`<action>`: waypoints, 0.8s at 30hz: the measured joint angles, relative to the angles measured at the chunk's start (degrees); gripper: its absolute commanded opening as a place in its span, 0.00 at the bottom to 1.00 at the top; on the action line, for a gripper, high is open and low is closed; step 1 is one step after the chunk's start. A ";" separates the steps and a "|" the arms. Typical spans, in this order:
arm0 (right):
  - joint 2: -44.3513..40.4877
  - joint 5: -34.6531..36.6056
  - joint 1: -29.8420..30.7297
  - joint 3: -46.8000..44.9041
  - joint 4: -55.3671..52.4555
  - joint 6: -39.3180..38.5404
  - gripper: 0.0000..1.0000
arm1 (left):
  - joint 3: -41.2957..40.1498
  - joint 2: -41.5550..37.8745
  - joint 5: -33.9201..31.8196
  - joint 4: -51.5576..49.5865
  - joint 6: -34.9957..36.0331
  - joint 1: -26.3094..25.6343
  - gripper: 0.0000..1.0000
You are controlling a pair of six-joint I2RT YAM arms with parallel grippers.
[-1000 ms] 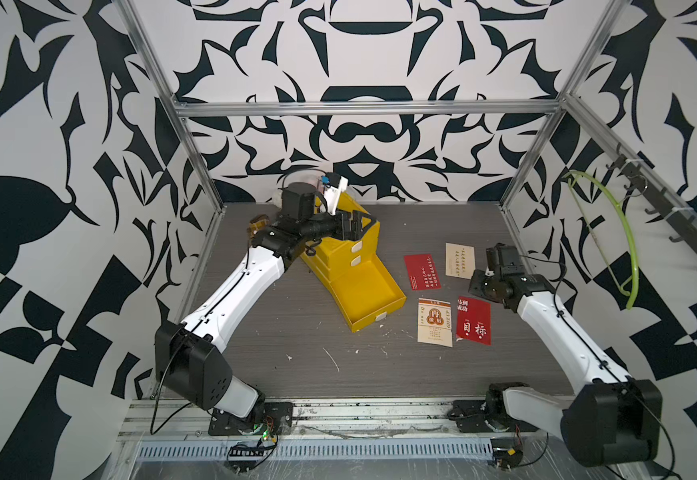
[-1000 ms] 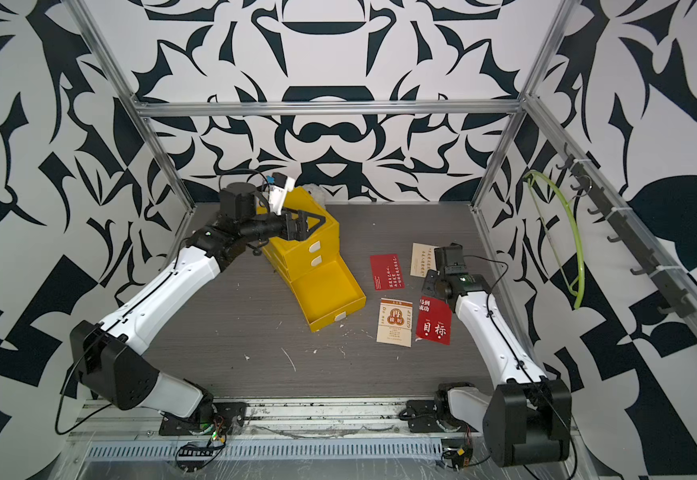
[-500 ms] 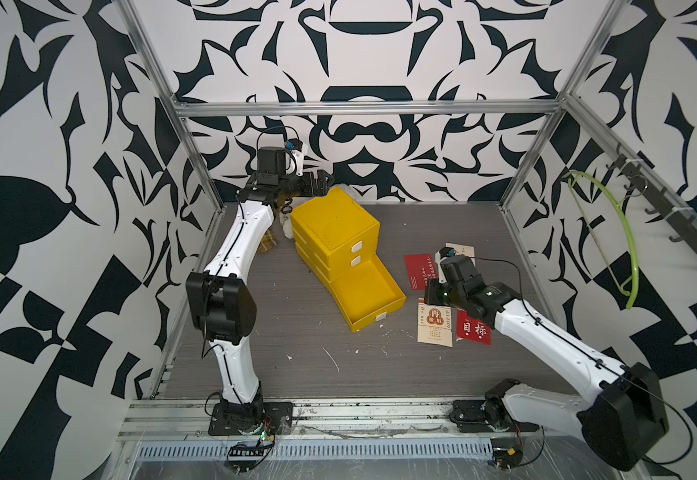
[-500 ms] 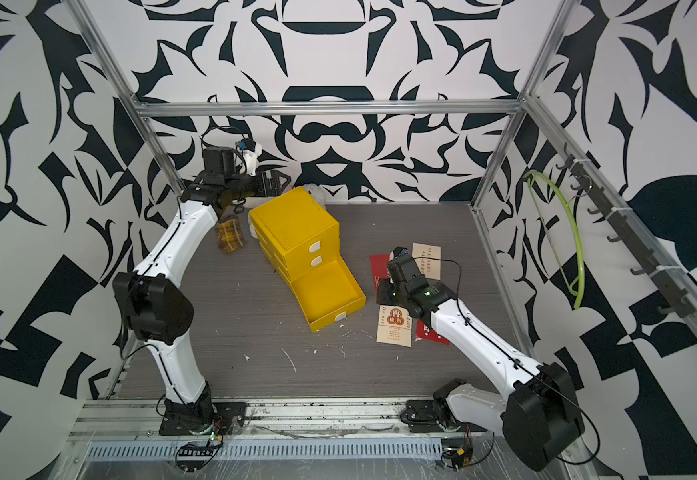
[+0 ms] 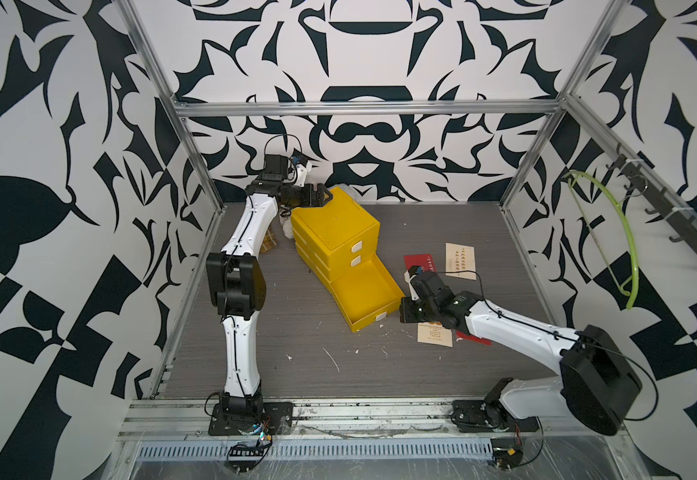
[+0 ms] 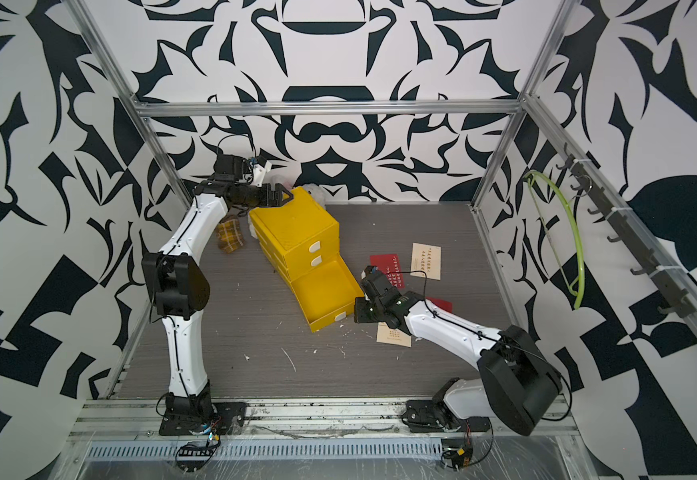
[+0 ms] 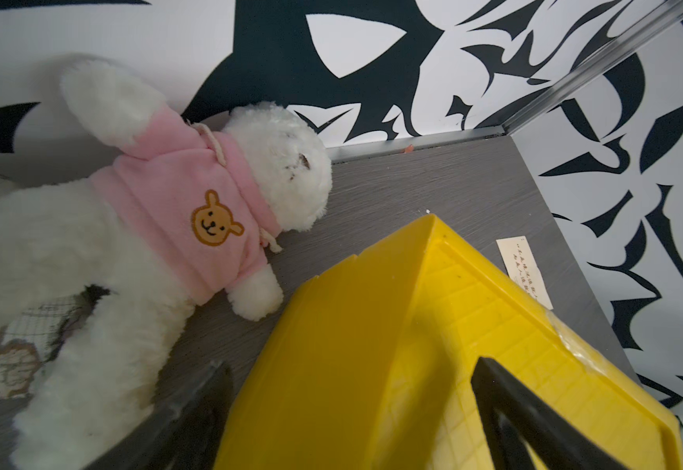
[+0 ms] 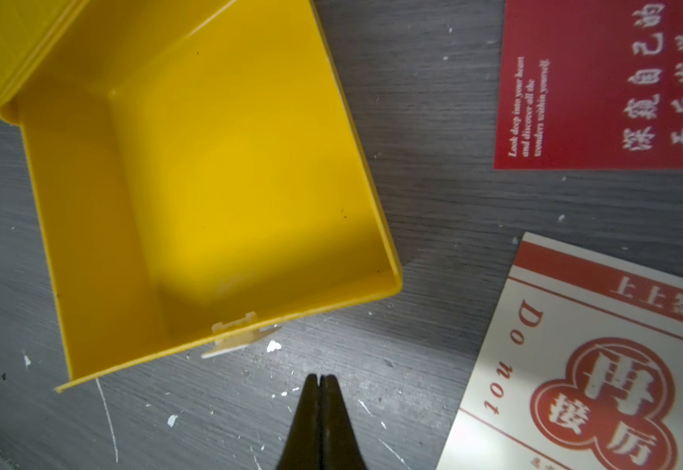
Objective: Take the postcards out of the drawer
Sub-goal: Close the drawer of the storage box.
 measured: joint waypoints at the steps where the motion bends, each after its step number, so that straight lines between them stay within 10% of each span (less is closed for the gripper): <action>1: 1.20 0.39 0.00 0.39 0.00 -0.20 0.00 | -0.02 0.00 0.42 -0.17 0.31 0.00 0.93; 24: 18.60 3.10 0.00 10.75 10.16 -4.52 0.00 | -0.15 0.17 4.28 -1.55 2.51 0.02 0.86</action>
